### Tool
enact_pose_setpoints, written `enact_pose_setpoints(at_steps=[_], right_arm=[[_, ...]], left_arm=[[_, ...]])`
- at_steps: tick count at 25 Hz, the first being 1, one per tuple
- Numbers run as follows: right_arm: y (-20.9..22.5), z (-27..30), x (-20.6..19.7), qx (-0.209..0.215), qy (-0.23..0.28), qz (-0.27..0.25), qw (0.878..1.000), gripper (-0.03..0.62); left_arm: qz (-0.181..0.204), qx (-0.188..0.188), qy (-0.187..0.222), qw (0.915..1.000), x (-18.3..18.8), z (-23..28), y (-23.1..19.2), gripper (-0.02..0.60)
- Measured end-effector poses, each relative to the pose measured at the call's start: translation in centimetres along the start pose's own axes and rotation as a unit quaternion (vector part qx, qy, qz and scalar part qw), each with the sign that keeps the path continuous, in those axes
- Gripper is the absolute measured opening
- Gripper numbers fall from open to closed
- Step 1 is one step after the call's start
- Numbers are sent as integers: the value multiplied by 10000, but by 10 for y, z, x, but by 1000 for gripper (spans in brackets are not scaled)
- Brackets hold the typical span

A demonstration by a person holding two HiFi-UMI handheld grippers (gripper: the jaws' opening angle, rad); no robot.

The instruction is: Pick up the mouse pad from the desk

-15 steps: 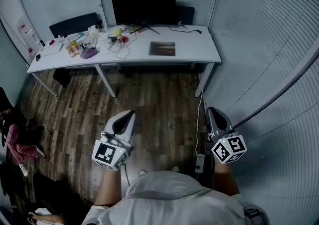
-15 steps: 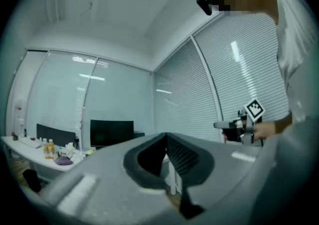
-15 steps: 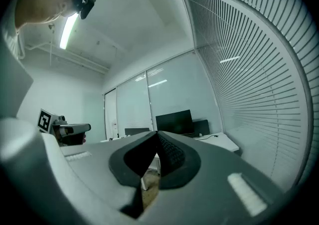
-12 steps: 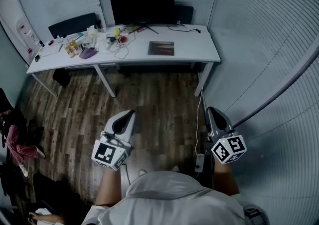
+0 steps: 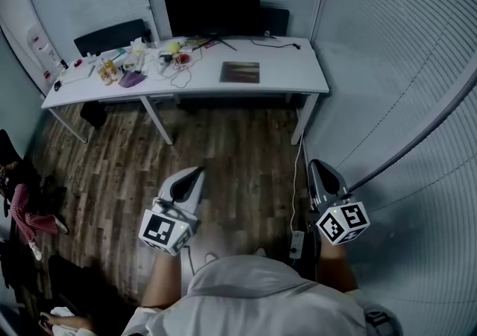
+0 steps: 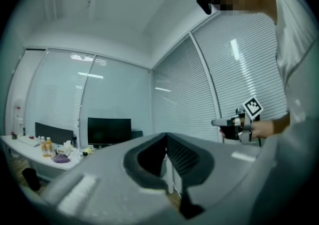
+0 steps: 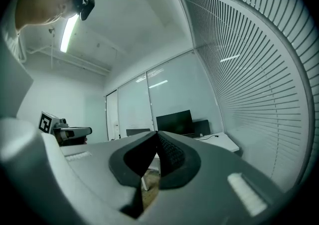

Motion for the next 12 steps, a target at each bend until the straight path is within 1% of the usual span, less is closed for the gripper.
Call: enact_pose_setpoints(at_steps=[3, 5, 7, 9, 12], right_arm=[[5, -1, 2, 163, 105, -12, 9998, 3], [9, -2, 4, 304, 167, 116, 9993, 3], [15, -3, 3, 509, 176, 160, 9984, 3], [23, -3, 2, 729, 175, 86, 9972, 3], [35, -8, 0, 1121, 286, 117, 9932, 3]], left_arm=[[-49, 45, 3, 10000, 2, 4, 5, 2], [-42, 42, -13, 10000, 3, 8, 11, 2], [-90, 67, -28, 9999, 1, 13, 17, 2], [-126, 75, -54, 9999, -2, 21, 23, 2], [-136, 71, -160, 9998, -7, 35, 38, 2]])
Point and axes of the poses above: the fingertips, and each gripper's own axes: z forward along the fingers, y to its right, x out of its top, the point moved 7 cm from there along -z, backward along the fingers, and after that the axes turned 8 degrees about -y, right-handed, at the moved point
